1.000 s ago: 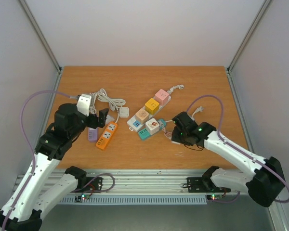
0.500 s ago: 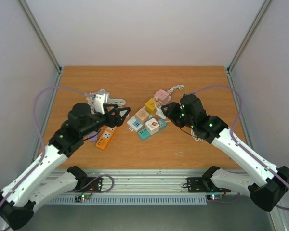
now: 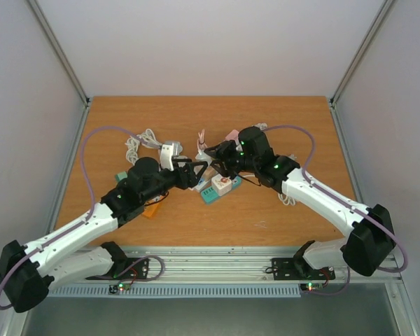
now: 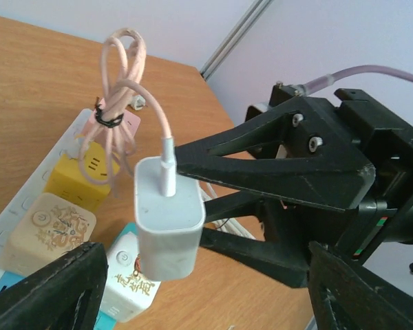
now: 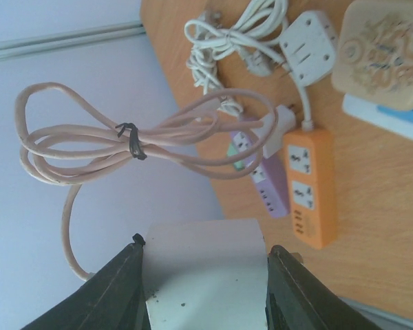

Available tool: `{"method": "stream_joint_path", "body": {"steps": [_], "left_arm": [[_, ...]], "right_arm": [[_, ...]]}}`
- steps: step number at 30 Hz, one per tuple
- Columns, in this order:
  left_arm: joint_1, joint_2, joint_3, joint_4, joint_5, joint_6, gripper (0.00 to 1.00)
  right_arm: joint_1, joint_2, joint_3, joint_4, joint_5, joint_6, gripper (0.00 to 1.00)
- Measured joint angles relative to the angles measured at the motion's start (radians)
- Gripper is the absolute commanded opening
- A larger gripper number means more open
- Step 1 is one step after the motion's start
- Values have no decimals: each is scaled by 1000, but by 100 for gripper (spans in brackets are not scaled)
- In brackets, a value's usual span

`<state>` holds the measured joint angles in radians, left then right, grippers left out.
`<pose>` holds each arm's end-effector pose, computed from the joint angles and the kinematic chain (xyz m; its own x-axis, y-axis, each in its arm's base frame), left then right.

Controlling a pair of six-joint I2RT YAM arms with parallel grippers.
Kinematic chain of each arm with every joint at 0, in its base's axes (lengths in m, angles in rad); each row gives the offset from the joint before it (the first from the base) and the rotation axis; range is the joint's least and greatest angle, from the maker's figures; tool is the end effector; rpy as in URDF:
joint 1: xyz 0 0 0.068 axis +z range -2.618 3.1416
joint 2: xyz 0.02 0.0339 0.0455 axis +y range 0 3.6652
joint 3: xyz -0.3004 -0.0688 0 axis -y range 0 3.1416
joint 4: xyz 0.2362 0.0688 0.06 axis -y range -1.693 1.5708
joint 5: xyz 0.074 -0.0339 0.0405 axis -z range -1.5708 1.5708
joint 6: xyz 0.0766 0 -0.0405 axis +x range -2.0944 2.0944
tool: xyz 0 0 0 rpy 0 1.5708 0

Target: Insert the plug

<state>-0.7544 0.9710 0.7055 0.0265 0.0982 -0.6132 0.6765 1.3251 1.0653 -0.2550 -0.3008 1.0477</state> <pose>0.1698 -0.1699 0.3218 -0.5732 -0.2472 -0.7812 0.5149 0.6330 -0.5781 0.2343 0.2172 0.3297 -0.8840 0.3513 -0.3084 -0.0666 0.5584 0.8269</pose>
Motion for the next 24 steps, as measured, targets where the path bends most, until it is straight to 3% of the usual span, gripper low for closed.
{"method": "stream_joint_path", "body": {"steps": [11,19,21,24], "left_arm": [[-10,68,-13,95,-50,4,53],[-6,77,-13,97,-84,72,27],[-6,81,-13,98,-84,100,25],[-5,85,-13,101,-71,142,24]], "right_arm": [[9,43,22,71,-44,95,39],[8,37,23,76,-43,105,41],[7,36,23,75,-38,104,48],[6,35,23,70,-37,90,67]]}}
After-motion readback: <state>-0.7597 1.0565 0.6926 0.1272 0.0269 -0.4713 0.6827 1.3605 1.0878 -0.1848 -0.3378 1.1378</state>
